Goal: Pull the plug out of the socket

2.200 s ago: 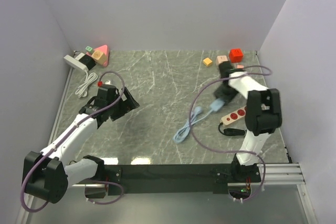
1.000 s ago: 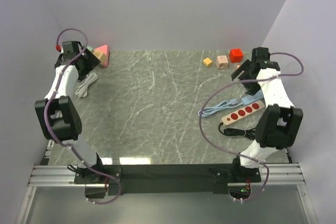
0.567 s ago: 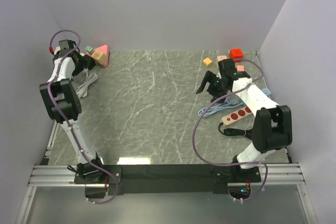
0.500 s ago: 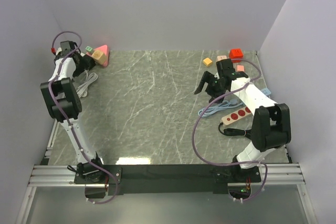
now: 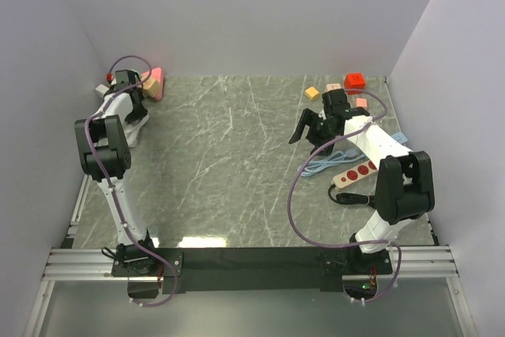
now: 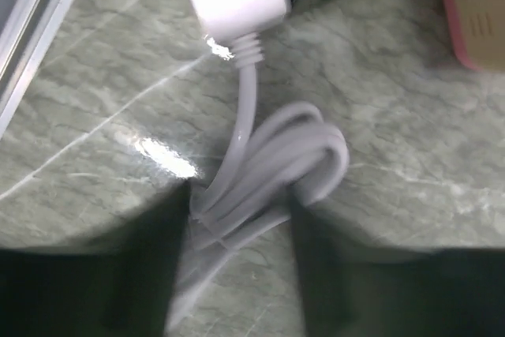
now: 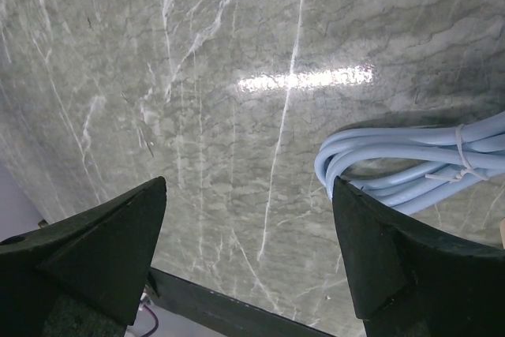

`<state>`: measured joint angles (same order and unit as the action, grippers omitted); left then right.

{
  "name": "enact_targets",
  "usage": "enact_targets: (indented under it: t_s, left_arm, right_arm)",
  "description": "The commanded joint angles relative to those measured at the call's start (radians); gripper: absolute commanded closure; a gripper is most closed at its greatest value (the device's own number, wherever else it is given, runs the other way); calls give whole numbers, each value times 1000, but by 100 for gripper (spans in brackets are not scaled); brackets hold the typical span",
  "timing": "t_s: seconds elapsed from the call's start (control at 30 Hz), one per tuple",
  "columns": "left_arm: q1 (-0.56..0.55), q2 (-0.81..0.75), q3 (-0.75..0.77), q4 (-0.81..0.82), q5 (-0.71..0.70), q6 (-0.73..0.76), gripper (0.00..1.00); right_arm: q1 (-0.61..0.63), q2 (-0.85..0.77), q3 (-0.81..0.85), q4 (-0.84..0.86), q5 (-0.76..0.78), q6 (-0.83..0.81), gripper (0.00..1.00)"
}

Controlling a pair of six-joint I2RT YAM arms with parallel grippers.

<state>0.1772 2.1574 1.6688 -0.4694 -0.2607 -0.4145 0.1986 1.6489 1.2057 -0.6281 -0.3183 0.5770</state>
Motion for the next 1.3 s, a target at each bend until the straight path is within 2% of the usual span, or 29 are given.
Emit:
enact_targets:
  t_s: [0.0,0.07,0.1,0.33,0.43,0.47,0.53,0.57,0.63,0.73,0.77,0.8,0.83,0.87,0.93,0.97,1.17,1.27]
  left_arm:
    - [-25,19,-49,-55,27,28,74]
    - [-42,-13,-110,-52,60,23,94]
    - [-54,-28,-135,-48,73,23,99]
    - [-228,-304,-473,-43,320,-30,99]
    - [-370,-437,-608,-28,443,-92,99]
    - [-460,-467,-639,-11,507,-140,99]
    - [-563,-533,-714,20,555,-176,100]
    - [-666,-547,-733,46,560,-223,100]
    - [-792,-557,-776,75,612,-251,99]
    - [-905,-532,-819,127,652,-293,99]
    - [-926,-530,-822,121,640,-297,95]
    - [-942,-545,-825,95,586,-303,69]
    - [-961,-566,-839,92,560,-320,54]
    - [-961,-593,-851,87,526,-331,31]
    - [-960,-683,-863,68,416,-365,15]
    - [-958,-736,-856,45,382,-374,2]
    - [-917,-844,-729,-18,192,-426,1]
    - [-852,-782,-664,-21,204,-415,1]
  right_arm:
    - [7,-27,12,16,-15,-22,9]
    - [5,-38,9,13,-10,-25,9]
    - [7,-43,8,13,-8,-25,9]
    - [5,-61,6,-5,21,-26,10]
    - [7,-63,5,-4,27,-25,10]
    - [7,-63,5,-4,34,-25,10]
    - [7,-57,6,-8,39,-26,10]
    - [7,-54,8,-9,48,-28,10]
    - [5,-41,12,-15,56,-34,10]
    - [5,-20,17,-15,56,-31,10]
    - [7,-17,17,-13,55,-29,9]
    - [5,-14,17,-10,47,-29,9]
    - [5,-12,15,-5,44,-29,9]
    - [7,-12,14,-2,41,-28,8]
    - [5,-8,11,5,24,-23,7]
    - [7,-6,5,11,10,-19,7]
    - [19,-1,-5,56,-37,0,7]
    - [33,11,-5,59,-42,7,6]
